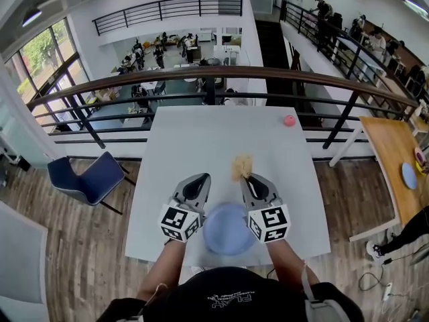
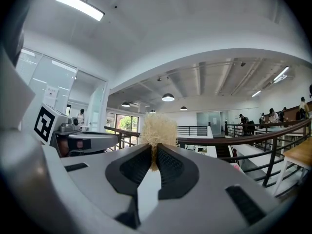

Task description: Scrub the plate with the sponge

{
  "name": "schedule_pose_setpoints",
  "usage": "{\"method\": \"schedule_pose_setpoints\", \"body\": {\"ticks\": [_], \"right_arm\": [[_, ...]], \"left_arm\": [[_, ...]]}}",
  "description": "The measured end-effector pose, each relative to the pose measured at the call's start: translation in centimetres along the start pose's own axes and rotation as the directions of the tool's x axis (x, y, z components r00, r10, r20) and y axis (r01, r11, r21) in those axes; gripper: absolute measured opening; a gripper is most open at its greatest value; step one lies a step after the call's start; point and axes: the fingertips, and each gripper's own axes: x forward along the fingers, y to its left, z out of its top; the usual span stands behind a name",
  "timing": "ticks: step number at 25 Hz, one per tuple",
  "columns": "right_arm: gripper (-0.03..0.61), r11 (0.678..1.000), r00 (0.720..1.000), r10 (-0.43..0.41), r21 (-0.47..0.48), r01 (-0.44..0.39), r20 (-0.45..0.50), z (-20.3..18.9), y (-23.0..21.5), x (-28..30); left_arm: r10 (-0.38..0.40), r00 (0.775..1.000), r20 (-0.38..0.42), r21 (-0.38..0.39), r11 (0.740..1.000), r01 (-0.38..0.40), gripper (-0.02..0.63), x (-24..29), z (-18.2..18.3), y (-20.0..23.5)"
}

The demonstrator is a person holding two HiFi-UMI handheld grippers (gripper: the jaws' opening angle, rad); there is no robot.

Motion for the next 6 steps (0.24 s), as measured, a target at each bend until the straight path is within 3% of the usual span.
{"method": "schedule_pose_setpoints", "body": {"ticks": [6], "right_arm": [[0.043,0.999,1.0,0.017,-0.031,-0.017,-0.001,0.88,0.38,0.99]], "left_arm": [[0.028,0.999,0.023,-0.031,0.999,-0.027,0.012,-0.09,0.41,0.69]]}}
